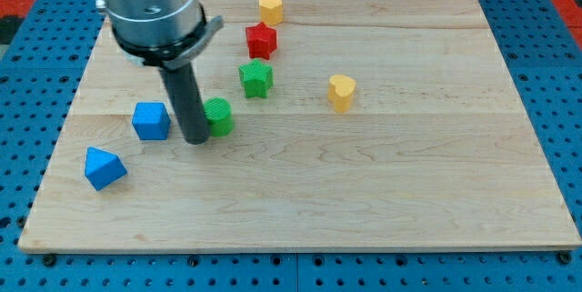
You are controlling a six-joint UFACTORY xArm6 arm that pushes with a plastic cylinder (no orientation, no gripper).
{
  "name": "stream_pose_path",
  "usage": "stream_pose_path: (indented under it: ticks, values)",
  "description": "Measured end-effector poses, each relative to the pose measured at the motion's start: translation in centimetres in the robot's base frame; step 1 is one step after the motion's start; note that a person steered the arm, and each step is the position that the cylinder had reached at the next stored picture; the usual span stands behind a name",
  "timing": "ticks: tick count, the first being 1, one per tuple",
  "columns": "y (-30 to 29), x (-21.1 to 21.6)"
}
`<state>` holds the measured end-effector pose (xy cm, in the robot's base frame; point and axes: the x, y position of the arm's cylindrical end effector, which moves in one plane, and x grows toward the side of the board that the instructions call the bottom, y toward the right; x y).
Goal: Push the green circle closer to the yellow heart
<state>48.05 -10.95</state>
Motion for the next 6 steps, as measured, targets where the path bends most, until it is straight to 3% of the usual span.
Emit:
stream_pose_path:
  ticks: [1,2,4,6]
  values:
    - [-5.5,-1.0]
    - [-3.1,-2.5]
    - [5.2,-0.5]
    - [5.6,1.3]
